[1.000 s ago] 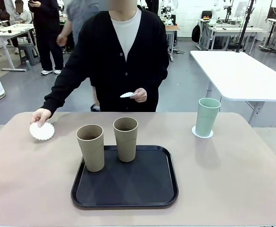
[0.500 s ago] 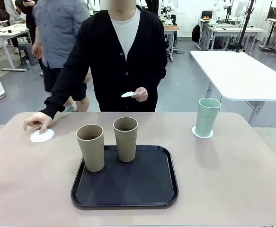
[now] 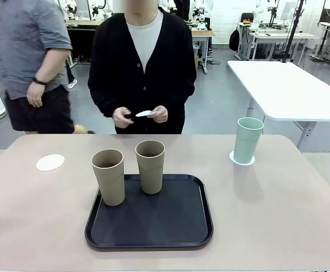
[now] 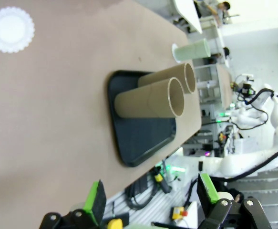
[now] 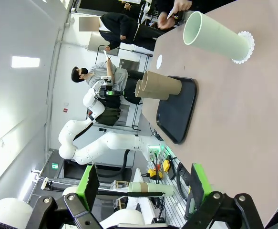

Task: Place coasters on the table and set cups on them.
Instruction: Take one Reusable plastic cup from the Flat Tray and place it on a coaster set by the human.

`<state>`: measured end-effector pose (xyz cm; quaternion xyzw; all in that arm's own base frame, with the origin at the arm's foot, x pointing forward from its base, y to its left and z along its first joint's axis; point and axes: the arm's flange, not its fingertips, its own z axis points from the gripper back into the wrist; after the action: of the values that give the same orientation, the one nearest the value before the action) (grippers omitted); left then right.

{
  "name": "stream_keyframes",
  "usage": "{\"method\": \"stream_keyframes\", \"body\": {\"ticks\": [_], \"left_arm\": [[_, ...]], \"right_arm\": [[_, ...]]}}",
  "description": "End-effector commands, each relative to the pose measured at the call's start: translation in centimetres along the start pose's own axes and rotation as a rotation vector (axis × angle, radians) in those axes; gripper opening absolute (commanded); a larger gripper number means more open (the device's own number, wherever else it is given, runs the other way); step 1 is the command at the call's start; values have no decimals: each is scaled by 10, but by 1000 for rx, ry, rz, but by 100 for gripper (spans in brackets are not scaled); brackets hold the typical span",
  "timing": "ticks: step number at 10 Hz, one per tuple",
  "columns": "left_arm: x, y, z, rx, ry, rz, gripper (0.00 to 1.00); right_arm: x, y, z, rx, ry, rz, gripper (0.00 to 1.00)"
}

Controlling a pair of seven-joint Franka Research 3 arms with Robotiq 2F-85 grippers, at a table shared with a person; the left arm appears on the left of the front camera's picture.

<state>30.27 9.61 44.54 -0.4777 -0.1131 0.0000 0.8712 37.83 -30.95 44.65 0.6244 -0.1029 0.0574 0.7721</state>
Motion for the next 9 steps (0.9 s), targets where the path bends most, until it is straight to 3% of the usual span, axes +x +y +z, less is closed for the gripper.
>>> {"method": "stream_keyframes", "body": {"ticks": [1, 3, 6, 9], "left_arm": [[0, 0, 0, 0, 0, 0, 100], [33, -15, 0, 140, 77, -318, 100], [87, -55, 3, 290, 182, -578, 100], [110, -87, -18, 497, 221, -803, 100]], "right_arm": [[-1, 2, 1, -2, -1, 1, 100], [-1, 2, 1, -2, -1, 1, 100], [-1, 2, 1, -2, -1, 1, 100], [-1, 2, 1, -2, -1, 1, 100]]}}
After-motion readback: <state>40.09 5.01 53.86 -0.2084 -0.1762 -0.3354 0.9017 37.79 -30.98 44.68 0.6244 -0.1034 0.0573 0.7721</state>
